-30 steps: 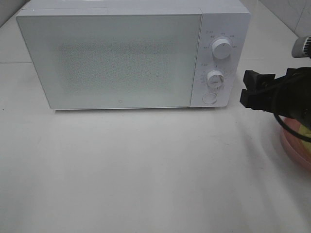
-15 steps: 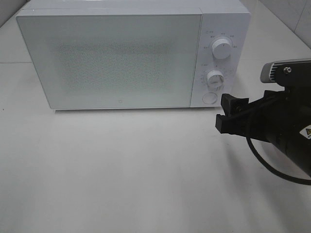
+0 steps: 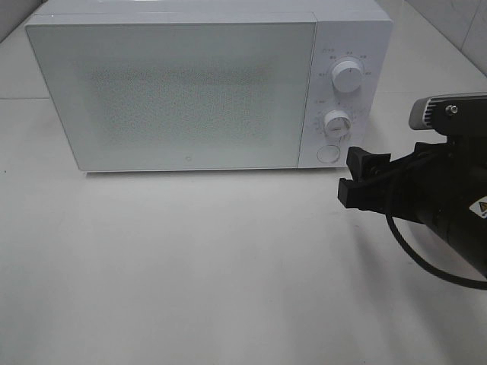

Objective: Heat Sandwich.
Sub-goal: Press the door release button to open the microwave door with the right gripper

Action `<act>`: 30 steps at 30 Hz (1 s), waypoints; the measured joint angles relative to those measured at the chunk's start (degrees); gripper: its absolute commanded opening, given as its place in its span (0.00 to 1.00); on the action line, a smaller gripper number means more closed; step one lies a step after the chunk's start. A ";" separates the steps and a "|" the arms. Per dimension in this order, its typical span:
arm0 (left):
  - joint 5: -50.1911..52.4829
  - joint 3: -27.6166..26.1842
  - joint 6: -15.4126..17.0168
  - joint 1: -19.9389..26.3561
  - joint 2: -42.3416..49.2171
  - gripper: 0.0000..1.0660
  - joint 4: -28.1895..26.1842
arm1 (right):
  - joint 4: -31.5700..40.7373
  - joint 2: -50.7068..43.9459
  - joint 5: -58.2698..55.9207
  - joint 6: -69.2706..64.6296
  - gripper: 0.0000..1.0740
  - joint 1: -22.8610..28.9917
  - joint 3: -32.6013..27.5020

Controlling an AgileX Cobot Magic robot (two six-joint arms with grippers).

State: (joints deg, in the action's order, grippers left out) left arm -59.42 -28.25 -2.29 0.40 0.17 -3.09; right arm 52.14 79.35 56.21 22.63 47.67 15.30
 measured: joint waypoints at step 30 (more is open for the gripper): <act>0.00 0.00 0.00 0.00 0.00 0.98 0.00 | 0.11 0.00 -0.57 -75.63 0.50 0.00 0.00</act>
State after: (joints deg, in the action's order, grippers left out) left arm -59.42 -28.25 -2.29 0.40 0.17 -3.09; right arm 52.25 79.35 55.63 -53.00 47.67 15.30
